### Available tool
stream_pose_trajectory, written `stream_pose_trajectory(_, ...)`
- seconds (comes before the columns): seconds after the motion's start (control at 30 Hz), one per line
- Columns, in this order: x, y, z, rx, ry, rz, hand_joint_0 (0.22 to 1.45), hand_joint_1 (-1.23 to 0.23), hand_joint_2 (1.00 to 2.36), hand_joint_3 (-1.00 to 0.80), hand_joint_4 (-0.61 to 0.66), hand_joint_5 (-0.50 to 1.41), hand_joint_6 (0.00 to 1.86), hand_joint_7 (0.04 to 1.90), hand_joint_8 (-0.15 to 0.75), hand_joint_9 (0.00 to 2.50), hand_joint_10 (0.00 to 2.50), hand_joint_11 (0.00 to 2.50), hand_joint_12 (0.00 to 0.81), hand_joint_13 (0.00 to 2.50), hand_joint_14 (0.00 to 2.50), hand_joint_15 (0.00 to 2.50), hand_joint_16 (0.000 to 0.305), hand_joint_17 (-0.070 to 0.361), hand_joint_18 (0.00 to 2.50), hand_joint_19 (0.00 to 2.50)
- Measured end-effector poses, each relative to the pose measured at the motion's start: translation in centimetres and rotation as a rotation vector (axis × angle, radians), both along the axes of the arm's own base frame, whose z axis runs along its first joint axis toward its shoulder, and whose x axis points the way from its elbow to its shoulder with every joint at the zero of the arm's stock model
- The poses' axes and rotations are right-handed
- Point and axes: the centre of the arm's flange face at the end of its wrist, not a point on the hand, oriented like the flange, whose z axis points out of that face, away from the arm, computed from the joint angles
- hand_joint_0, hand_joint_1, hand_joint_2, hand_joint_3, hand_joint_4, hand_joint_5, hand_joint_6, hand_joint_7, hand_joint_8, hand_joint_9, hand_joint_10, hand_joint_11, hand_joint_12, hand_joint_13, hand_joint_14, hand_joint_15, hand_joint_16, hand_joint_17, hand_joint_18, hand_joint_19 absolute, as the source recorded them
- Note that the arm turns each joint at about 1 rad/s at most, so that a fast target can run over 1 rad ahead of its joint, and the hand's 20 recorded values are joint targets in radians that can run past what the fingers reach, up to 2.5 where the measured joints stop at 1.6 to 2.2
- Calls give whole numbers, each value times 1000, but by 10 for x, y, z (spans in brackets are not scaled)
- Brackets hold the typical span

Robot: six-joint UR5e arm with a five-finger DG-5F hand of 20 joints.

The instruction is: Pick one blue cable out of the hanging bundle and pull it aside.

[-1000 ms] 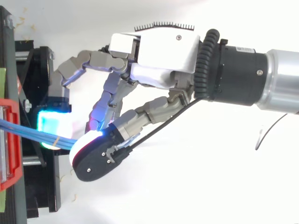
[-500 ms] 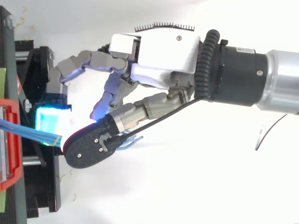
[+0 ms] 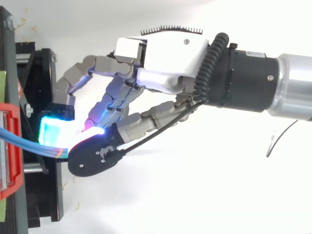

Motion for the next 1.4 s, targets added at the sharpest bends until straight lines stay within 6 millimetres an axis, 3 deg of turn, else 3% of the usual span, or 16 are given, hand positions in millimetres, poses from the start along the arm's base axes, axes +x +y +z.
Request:
stream_pose_trajectory(0.13,0,0,0,0,1,1,711,-868,1010,-379,-156,-134,948,614,215,1024,24,573,337,945,25,591,45,102,841,731)
stream_pose_trajectory(0.23,0,0,0,1,1,2,604,-844,1000,-500,-54,-115,898,638,222,1076,24,574,343,949,25,593,45,101,835,750)
stream_pose_trajectory(0.5,1,0,-4,1,-1,-13,482,-708,1000,-500,-3,-110,810,698,260,1093,21,545,380,953,22,582,54,122,863,742)
stream_pose_trajectory(0.83,6,5,-22,11,-1,-33,477,-693,1000,-500,16,-129,801,668,265,1046,22,537,390,940,23,587,56,125,849,744)
stream_pose_trajectory(1.17,9,13,-21,8,-16,-19,496,-697,1000,-500,21,-106,808,711,267,1134,21,551,381,983,24,588,54,121,877,755)
stream_pose_trajectory(1.4,10,20,-20,9,-18,-5,547,-694,1007,-392,2,-99,821,755,254,1155,23,575,364,983,23,599,50,113,862,773)
